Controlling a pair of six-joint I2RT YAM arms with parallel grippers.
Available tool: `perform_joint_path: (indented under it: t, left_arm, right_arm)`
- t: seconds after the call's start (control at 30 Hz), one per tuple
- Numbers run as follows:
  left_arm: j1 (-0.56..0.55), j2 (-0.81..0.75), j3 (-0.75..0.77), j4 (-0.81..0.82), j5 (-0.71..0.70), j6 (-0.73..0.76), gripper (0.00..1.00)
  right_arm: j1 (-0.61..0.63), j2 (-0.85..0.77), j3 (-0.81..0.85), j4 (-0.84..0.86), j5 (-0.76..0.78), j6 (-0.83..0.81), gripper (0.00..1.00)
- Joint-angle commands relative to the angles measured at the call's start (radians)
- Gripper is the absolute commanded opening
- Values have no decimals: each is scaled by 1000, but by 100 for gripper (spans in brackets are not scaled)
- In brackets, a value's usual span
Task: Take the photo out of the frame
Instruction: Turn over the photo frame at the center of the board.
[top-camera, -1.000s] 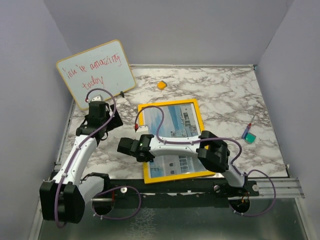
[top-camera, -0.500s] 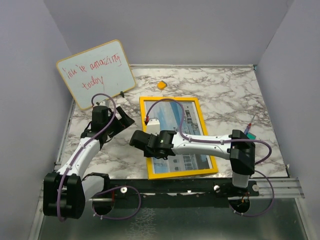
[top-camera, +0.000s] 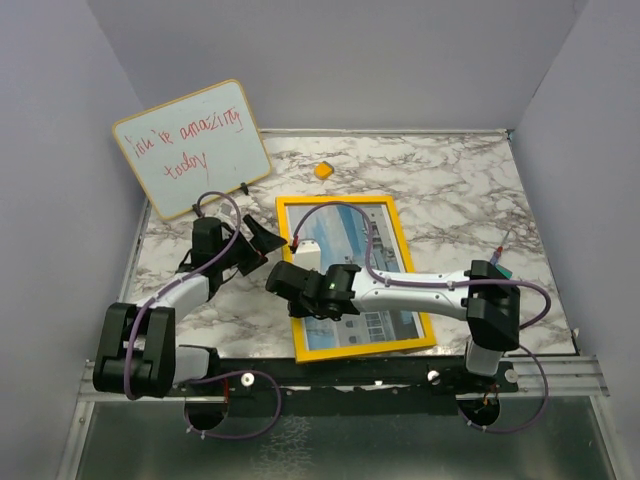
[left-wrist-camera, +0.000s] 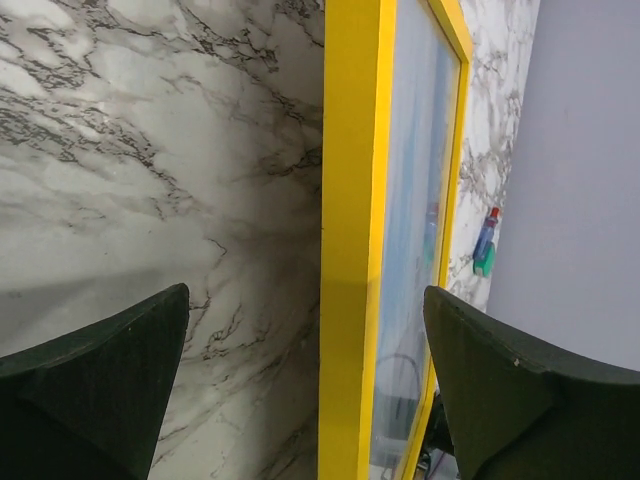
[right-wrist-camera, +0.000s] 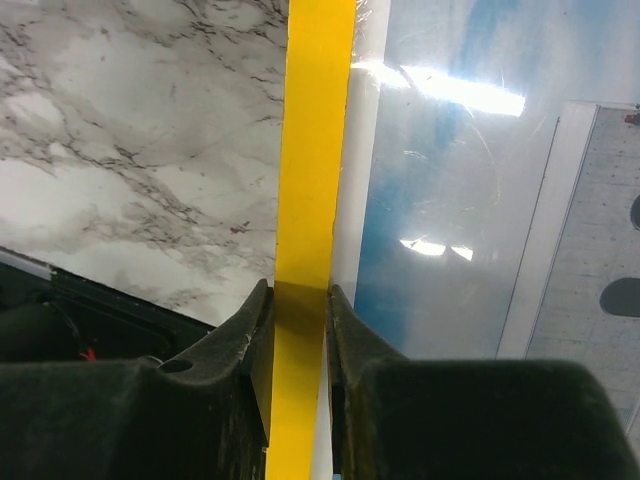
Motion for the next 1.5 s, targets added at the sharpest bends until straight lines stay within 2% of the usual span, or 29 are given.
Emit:
perform_joint_path:
  t: [0.0,0.2,0.4,0.6,0.7,0.9,1.0,1.3,1.4,1.47]
  left_arm:
    - [-1,54,18,151,69,-36,99]
    - [-13,160,27,337,117,-116,92]
    - [-16,227,74,376,159,-115,82]
    - [-17,271,44,480,196,-150,61]
    - [-20,282,27,532,213,-162,54]
    - [-22,323,-5,689,253,-238,54]
    - [-21,318,-16,722,253,-254,49]
    - [-21,254,-62,720,211,-275,58]
    - [-22,256,-68,719,215,-275,52]
    - [-22,261,-66,719,215,-277,42]
  right_arm:
    - [1,-69,-12,126,-55,-25,1]
    - [1,-81,-22,160,-103,-35,1]
    - [2,-120,-65,218,-140,-42,0]
    - [1,-158,-108,273,-157,-48,0]
    - [1,-166,-109,272,-161,-48,0]
    - [-1,-186,-126,291,-165,-36,1]
    - [-6,-188,-134,276,-155,-14,1]
    - [-24,-199,-166,270,-161,17,1]
    - [-25,-200,-169,274,-165,16,0]
    - [-25,-199,-171,281,-172,12,1]
